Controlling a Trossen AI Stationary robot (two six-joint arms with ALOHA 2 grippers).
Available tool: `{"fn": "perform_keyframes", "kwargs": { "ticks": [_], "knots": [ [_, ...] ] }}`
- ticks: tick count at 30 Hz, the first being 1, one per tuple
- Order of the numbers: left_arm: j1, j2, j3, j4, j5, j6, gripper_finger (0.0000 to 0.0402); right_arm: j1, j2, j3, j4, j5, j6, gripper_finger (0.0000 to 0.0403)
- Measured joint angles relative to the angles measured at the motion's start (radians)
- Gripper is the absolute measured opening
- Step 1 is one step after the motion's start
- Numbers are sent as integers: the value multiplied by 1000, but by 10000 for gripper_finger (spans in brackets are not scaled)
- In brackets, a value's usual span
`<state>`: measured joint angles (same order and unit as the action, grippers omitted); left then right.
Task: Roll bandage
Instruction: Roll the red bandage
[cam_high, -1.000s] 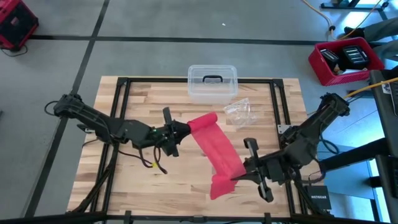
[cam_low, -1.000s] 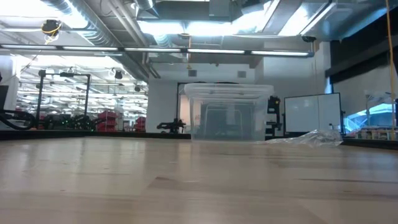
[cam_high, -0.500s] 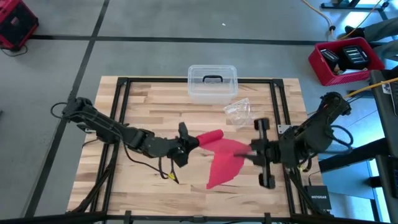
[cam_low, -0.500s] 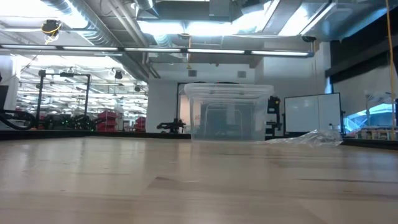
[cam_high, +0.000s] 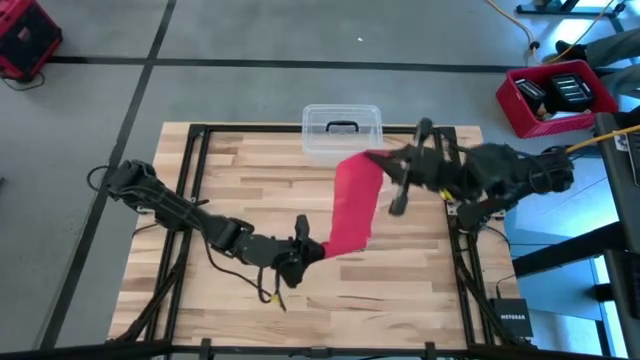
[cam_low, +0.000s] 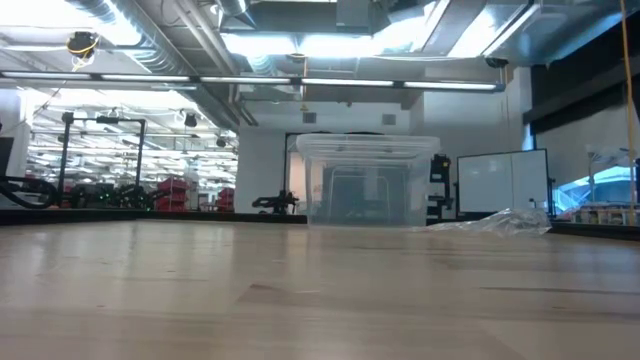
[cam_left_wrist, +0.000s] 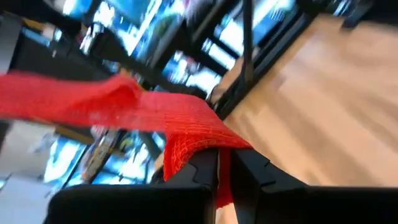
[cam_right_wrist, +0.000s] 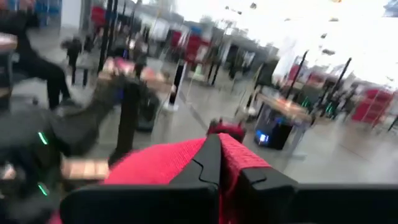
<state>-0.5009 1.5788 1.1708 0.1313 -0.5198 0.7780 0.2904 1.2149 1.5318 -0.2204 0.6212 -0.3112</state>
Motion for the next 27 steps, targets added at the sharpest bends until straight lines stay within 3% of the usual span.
{"fn": "perform_keyframes", "kwargs": {
  "ticks": [6, 11, 15, 20, 27],
  "knots": [
    [-40, -12, 0, 115, 84, -16, 17, -249, -2, -45, -115, -300, 106, 8],
    [-66, -15, 52, 103, 107, -31, 17, -370, 19, -146, -115, -544, 168, 8],
    [-82, -15, 120, 102, 100, 71, 17, -401, 24, -266, -38, -639, 211, 9],
    [-92, -15, 205, 111, 7, 241, 17, -402, 26, -425, 114, -761, 331, 9],
    [-45, -15, 224, 78, -85, 303, 17, -403, 50, -539, 125, -885, 583, 12]
  ]
}}
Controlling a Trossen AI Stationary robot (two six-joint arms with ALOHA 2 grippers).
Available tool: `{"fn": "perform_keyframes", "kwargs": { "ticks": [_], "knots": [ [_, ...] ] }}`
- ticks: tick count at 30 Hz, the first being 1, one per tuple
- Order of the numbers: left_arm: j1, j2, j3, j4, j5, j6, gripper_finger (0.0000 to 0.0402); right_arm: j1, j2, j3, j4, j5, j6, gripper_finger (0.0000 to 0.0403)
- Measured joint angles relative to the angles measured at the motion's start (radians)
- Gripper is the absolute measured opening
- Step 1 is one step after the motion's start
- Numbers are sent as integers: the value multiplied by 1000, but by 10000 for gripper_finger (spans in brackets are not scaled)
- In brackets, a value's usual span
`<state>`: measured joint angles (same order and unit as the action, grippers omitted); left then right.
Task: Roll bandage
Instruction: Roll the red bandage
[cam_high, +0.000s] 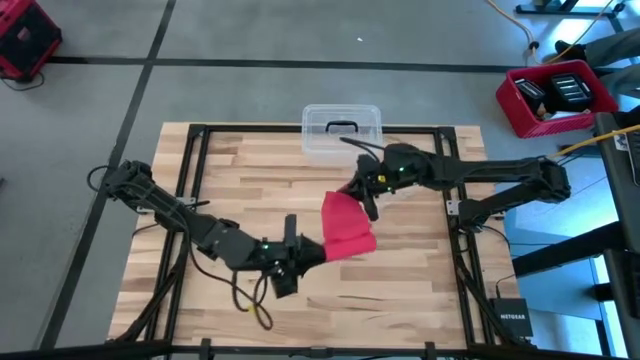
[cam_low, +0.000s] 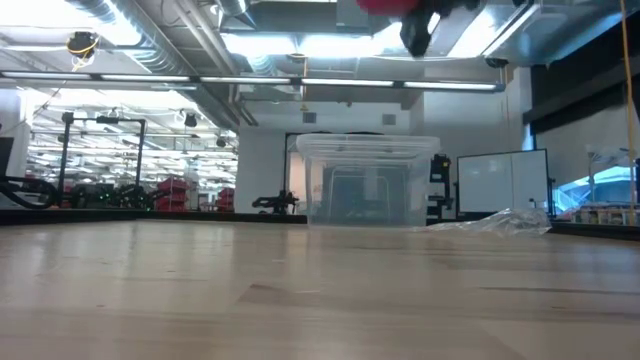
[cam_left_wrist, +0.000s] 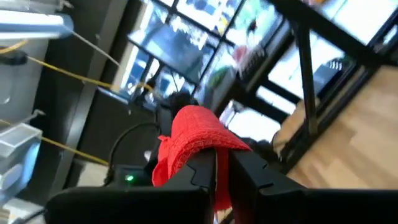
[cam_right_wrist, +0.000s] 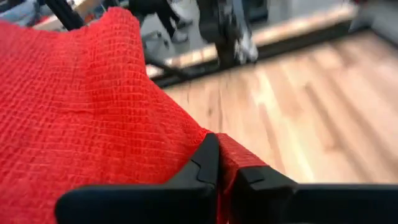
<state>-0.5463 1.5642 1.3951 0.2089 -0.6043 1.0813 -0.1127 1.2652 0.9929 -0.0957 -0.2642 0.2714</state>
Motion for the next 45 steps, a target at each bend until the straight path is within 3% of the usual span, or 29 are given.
{"fn": "perform_keyframes", "kwargs": {
  "ticks": [4, 12, 17, 21, 29, 36, 45],
  "knots": [
    [45, 0, 0, -91, -5, -59, 17, 0, 30, -32, -19, -17, 17, 48],
    [115, -1, 1, -325, -13, -269, 17, -8, 39, -56, -58, 13, 38, 179],
    [161, 6, 2, -507, -17, -461, 17, -8, 28, -56, -72, 17, 92, 222],
    [183, 28, 3, -585, -17, -572, 17, -8, 28, -35, -121, 11, 132, 232],
    [186, 66, 2, -655, -23, -620, 17, -6, 23, 62, -183, -47, 220, 232],
    [174, 69, 2, -666, -19, -657, 17, -15, 21, 205, -376, 69, 219, 232],
    [174, 70, 2, -701, 149, -750, 17, -61, 22, 321, -487, 150, 186, 232]
  ]
}}
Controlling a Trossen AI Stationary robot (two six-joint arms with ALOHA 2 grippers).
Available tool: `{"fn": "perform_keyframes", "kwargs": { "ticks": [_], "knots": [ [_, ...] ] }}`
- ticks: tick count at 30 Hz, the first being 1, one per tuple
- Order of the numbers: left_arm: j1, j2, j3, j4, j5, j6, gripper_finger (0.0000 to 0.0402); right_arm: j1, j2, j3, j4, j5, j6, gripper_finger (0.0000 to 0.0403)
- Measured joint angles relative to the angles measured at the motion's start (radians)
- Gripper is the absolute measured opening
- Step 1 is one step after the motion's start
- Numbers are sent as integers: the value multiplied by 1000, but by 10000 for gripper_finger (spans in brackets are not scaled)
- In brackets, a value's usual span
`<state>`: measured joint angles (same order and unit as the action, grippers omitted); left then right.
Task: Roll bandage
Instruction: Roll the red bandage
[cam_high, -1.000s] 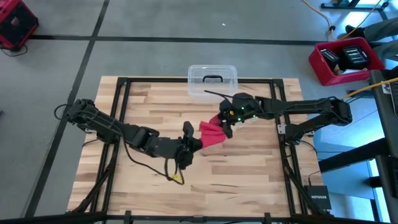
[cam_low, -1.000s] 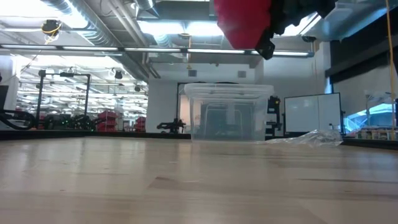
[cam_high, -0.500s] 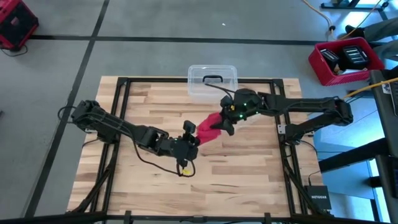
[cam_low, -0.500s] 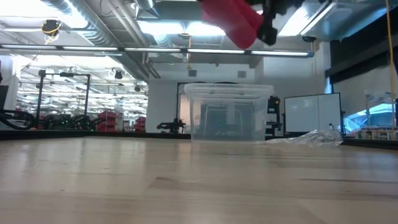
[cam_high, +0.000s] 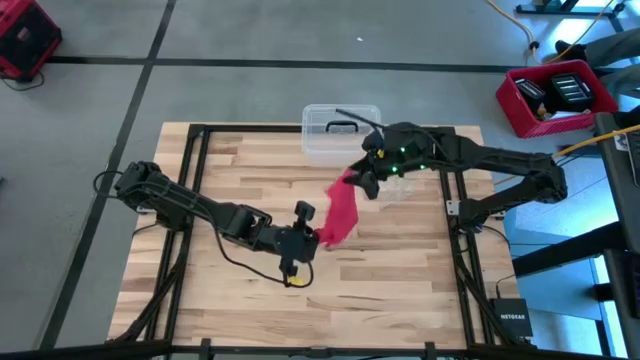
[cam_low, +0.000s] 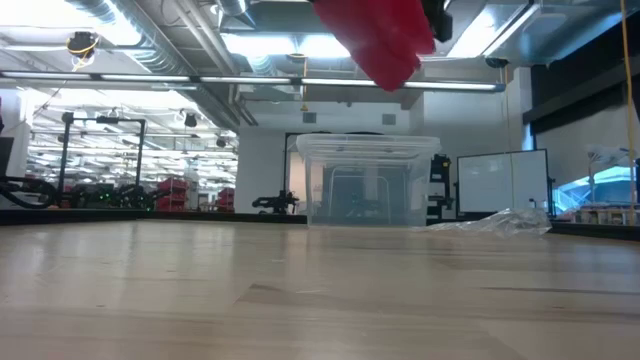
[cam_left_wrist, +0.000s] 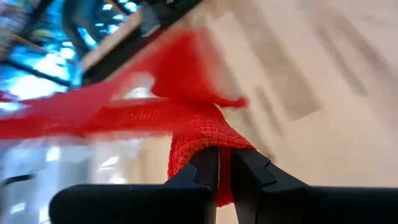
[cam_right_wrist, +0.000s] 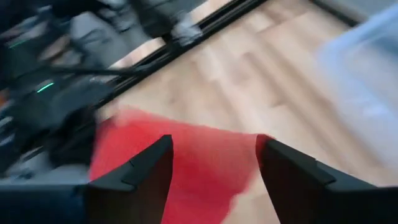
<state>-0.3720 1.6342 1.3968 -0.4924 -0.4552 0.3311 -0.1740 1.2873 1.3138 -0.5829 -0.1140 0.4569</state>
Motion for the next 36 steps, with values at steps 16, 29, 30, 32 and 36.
{"fn": "perform_keyframes", "kwargs": {
  "ticks": [16, 29, 30, 32, 36],
  "knots": [
    [11, 67, -2, 125, 297, -179, 17, -48, 4, -262, -70, 164, -122, 232],
    [24, -136, 0, 454, 174, 43, 17, 287, -368, -439, 11, 440, -124, 232],
    [29, -144, 0, 469, 172, 44, 17, 317, -397, -453, 53, 452, -126, 232],
    [43, -152, 0, 496, 170, 44, 17, 368, -444, -484, 126, 470, -154, 232],
    [67, -155, 0, 509, 170, 36, 17, 431, -473, -506, 216, 450, -248, 232]
  ]
}}
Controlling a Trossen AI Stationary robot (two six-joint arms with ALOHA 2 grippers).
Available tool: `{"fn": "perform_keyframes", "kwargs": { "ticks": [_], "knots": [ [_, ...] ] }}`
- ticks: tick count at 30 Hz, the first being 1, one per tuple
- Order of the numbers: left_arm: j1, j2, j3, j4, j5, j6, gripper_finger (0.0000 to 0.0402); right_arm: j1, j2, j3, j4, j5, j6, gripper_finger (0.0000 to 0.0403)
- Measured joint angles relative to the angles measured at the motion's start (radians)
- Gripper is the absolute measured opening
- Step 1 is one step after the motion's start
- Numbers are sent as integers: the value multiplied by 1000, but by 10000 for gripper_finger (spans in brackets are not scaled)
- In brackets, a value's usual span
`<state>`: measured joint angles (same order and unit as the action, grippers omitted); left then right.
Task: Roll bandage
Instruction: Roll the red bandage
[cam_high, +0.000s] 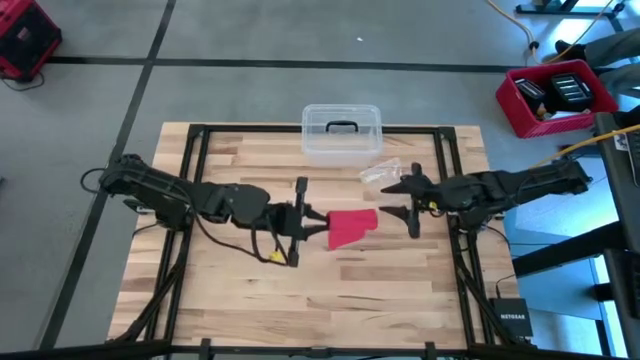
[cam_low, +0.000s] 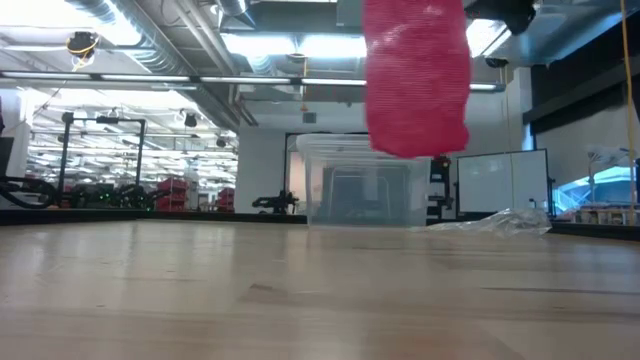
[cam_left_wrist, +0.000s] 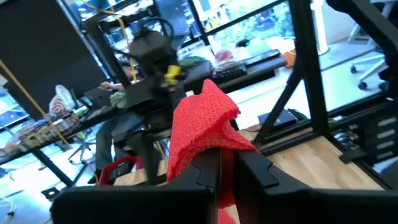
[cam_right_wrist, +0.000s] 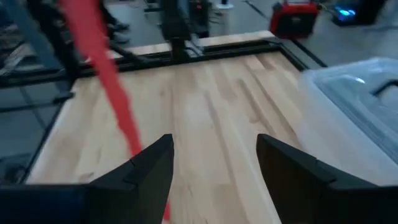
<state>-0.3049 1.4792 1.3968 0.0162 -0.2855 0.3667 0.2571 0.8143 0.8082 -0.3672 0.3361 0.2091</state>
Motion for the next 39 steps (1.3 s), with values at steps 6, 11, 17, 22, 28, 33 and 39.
{"fn": "perform_keyframes", "kwargs": {
  "ticks": [6, 11, 17, 22, 28, 33, 39],
  "knots": [
    [28, 0, 0, -6, 0, -19, 17, 4, 26, 0, 143, -26, -34, 232],
    [38, 0, 0, -4, 0, -23, 17, 9, 77, 1, 230, -137, -93, 232],
    [38, 0, 0, -3, 0, -27, 17, 32, 180, -60, 413, -125, -199, 229],
    [22, 0, 0, -1, 0, -29, 17, 31, 243, -98, 633, -93, -340, 193],
    [1, 0, 0, 14, 1, -33, 17, 31, 307, -111, 789, -100, -487, 91],
    [-19, 0, 0, -19, 1, -71, 17, 31, 295, -111, 847, -56, -623, 13],
    [-61, 10, 0, -46, 131, -57, 17, 21, 211, -102, 859, 108, -760, 5]
  ]
}}
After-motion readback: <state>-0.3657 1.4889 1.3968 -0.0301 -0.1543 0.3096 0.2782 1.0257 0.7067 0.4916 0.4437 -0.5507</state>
